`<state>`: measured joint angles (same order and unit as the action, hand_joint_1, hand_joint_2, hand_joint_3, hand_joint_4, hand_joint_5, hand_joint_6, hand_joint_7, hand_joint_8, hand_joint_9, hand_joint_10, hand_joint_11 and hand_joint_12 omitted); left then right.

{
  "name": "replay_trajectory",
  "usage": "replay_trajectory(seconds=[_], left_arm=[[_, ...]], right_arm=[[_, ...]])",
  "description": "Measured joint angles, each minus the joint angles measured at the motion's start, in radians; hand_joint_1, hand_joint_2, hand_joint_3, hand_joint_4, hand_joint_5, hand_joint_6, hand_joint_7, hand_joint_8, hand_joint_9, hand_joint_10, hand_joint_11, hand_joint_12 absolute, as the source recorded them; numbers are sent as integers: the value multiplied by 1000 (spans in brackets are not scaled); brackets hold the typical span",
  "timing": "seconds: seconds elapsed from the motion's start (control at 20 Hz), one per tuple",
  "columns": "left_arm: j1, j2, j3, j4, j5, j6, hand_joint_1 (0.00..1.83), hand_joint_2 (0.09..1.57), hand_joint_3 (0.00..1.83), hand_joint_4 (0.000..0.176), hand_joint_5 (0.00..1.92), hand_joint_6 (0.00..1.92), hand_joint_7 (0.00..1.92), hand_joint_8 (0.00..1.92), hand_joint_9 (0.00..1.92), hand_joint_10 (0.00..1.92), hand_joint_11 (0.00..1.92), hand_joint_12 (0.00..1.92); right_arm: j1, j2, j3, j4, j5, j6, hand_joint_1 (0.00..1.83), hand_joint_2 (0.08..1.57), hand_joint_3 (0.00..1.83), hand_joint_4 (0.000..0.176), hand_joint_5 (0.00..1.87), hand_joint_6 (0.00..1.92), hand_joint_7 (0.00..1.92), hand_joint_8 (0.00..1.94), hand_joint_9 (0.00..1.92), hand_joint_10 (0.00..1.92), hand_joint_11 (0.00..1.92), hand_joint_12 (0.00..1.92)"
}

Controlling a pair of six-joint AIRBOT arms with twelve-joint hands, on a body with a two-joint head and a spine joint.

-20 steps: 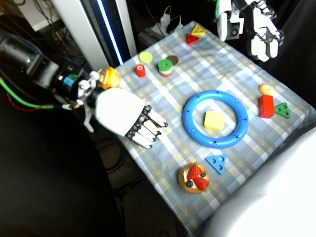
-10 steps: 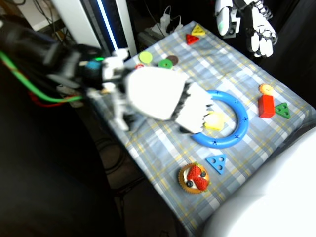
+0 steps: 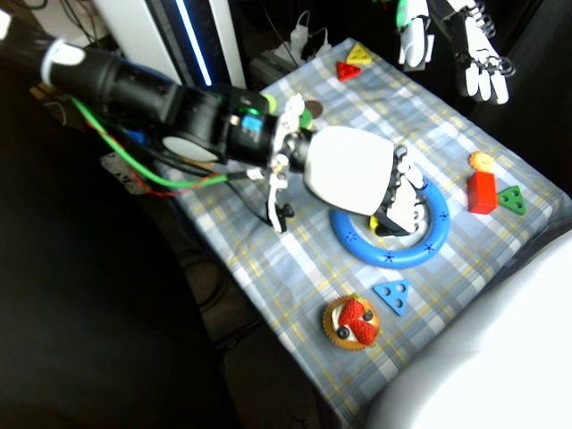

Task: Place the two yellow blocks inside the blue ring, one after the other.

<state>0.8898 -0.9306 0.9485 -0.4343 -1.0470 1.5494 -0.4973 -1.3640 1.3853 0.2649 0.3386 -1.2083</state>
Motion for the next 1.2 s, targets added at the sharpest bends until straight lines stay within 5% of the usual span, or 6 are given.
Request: replay_trajectory(seconds=[0.1, 0.35, 0.6, 0.7, 1.1, 1.2], left_arm=[[0, -1, 0, 2, 3, 0, 508, 1457, 0, 5, 384, 25, 301, 0, 151, 244, 0, 1069], [2, 1, -3, -4, 2, 0, 609, 1434, 0, 17, 411, 39, 327, 6, 39, 509, 0, 1180], [31, 30, -40, -2, -27, -3, 640, 1423, 0, 32, 407, 37, 342, 3, 12, 568, 0, 1205], [45, 40, -47, -3, -50, -9, 615, 1423, 1, 27, 416, 40, 329, 14, 9, 557, 0, 1340], [69, 50, -52, 1, -113, -75, 547, 1398, 1, 33, 326, 0, 296, 0, 126, 253, 0, 1283], [75, 51, -50, 8, -118, -120, 609, 1400, 0, 53, 222, 20, 152, 7, 42, 53, 0, 808]], right_arm=[[0, 4, -6, 3, -7, 0, 954, 1199, 0, 0, 188, 102, 317, 130, 209, 534, 3, 1223], [15, 95, -111, -51, 2, 0, 771, 1253, 1, 48, 13, 0, 0, 0, 115, 95, 0, 842], [2, 284, -282, -59, 169, 0, 648, 1254, 0, 53, 28, 1, 0, 0, 67, 78, 0, 1082], [-44, 360, -348, -69, 248, 0, 583, 1259, 0, 52, 3, 0, 0, 0, 15, 539, 0, 1531], [-367, 601, -539, -42, 606, 56, 501, 1296, 0, 98, 0, 0, 0, 0, 0, 0, 0, 372], [-432, 615, -563, 2, 679, 57, 517, 1287, 0, 59, 0, 0, 0, 0, 0, 0, 0, 89]])
